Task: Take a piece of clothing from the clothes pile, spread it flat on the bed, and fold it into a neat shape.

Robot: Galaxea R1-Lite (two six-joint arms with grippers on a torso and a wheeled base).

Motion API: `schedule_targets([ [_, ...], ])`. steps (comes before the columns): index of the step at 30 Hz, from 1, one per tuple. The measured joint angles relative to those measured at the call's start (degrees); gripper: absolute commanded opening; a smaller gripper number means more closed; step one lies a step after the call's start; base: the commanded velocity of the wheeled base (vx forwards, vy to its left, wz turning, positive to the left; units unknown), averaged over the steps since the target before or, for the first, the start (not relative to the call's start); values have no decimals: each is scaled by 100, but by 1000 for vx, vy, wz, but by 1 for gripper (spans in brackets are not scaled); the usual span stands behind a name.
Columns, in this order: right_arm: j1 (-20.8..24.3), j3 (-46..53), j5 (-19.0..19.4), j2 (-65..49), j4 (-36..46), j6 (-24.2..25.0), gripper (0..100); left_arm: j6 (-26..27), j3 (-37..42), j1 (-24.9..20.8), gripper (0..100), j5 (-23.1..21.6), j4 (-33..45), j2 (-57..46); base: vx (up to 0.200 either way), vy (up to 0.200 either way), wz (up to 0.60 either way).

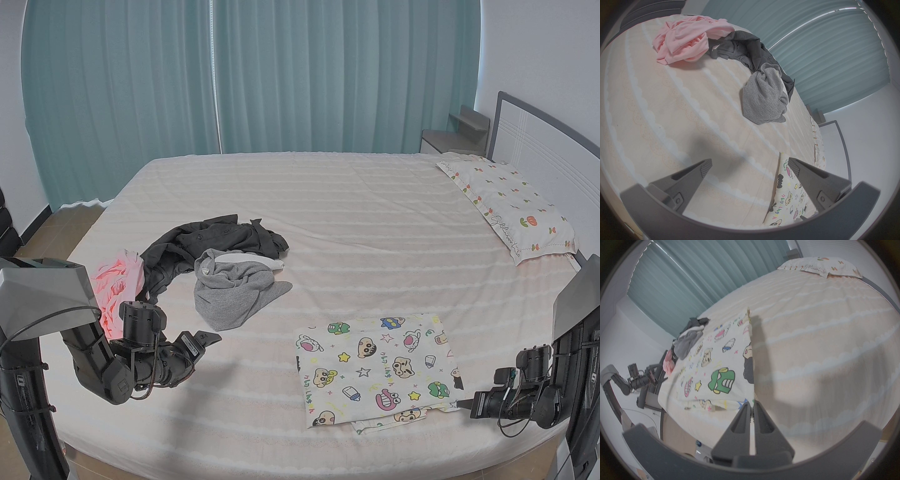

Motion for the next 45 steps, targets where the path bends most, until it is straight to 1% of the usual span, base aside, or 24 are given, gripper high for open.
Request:
schedule_targets([
  [3, 7, 0, -57, -20, 189, -308, 0, 0, 0, 0, 100, 0, 0, 0, 0, 0, 0],
  [8, 24, 0, -152, -33, 241, -389, 0, 0, -5, 0, 100, 0, 0, 2, 0, 0, 0],
  [9, 33, 0, -154, -33, 241, -396, 100, 0, -13, 0, 100, 0, 0, 4, 0, 0, 0],
  [16, 50, 2, -177, -44, 169, -419, 100, 2, -74, -44, 100, 29, 2, 13, 0, 0, 0],
  [22, -13, 2, -177, -325, -27, -380, 100, 2, -107, -472, 100, 589, 28, -7, 0, 0, 0],
  [26, -26, -4, -177, -678, -38, -363, 100, -17, -126, -773, 100, 734, 39, -35, 0, 0, 0],
  [31, 35, -347, -172, -1018, 180, -255, 100, -57, -184, -1051, 100, 807, 79, -66, 0, -200, 0],
  [34, 83, -529, -148, -1045, 233, 24, 100, -68, -199, -1147, 100, 812, 79, -77, 0, -200, 0],
  [35, 105, -627, -112, -1040, 241, 339, 100, -72, -204, -1189, 100, 807, 79, -80, 0, -200, 0],
  [36, 124, -670, -82, -1034, 241, 532, 100, -79, -206, -1195, 100, 807, 79, -83, 0, -200, 0],
  [38, 135, -711, -46, -1025, 241, 740, 100, -90, -206, -1200, 100, 807, 79, -83, 0, -200, 0],
  [39, 155, -805, 44, -1001, 224, 1207, 100, -143, -206, -1208, 100, 812, 74, -83, 0, -200, 0],
  [40, 154, -880, 129, -970, 184, 1519, 100, -217, -206, -1246, 100, 801, 66, -83, 0, -200, 0],
  [42, 144, -951, 213, -924, 137, 1710, 100, -317, -199, -1261, 100, 790, 46, -83, 0, -100, 0],
  [45, 121, -996, 255, -836, 52, 1755, 100, -384, -156, -1285, 100, 798, 28, -79, 0, 0, 0],
])
